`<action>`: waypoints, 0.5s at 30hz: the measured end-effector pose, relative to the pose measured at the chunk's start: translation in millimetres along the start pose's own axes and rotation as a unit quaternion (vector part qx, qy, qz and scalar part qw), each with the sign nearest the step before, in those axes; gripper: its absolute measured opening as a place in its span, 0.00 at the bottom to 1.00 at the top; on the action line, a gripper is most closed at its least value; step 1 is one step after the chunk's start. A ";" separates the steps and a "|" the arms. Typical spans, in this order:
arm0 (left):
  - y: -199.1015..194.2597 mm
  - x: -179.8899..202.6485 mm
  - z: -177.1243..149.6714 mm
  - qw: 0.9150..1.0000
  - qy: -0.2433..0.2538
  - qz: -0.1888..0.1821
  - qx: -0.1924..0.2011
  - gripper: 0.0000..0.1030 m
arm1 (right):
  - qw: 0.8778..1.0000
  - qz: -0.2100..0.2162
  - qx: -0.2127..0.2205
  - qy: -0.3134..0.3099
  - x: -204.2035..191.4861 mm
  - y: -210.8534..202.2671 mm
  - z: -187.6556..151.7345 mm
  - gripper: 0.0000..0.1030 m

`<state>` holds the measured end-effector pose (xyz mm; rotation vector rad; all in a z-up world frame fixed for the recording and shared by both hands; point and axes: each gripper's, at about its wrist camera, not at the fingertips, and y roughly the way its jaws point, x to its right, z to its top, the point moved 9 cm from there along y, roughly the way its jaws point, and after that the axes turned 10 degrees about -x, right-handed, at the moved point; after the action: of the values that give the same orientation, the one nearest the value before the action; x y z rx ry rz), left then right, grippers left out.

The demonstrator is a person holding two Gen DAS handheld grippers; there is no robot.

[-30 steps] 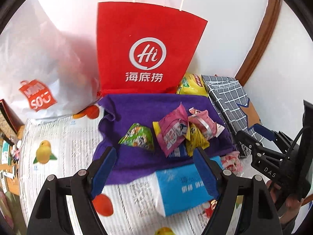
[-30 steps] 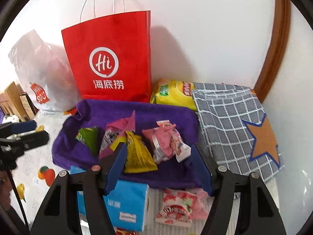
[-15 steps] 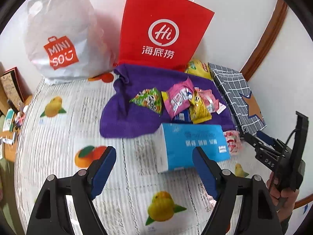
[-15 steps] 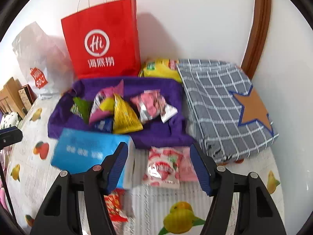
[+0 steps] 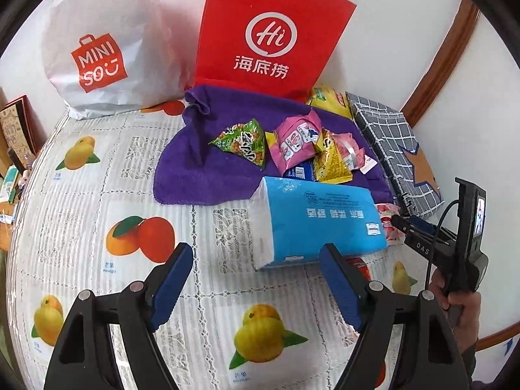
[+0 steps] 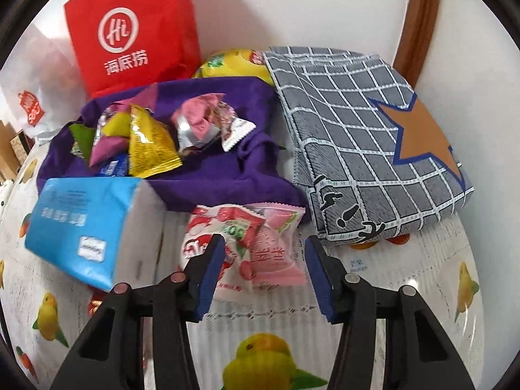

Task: Organize snacks
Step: 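Move both open tools back over the loose snacks on the sheet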

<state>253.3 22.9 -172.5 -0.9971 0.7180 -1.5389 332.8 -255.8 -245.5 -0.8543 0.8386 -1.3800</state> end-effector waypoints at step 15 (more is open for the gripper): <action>22.3 8.1 9.8 0.999 0.026 -0.037 -0.006 0.76 | 1.000 -0.017 -0.014 0.000 4.9 25.7 8.0 0.52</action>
<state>272.0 11.1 -185.5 -1.0049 0.7340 -1.6308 351.8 -260.3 -264.6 -0.8933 0.8489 -1.4010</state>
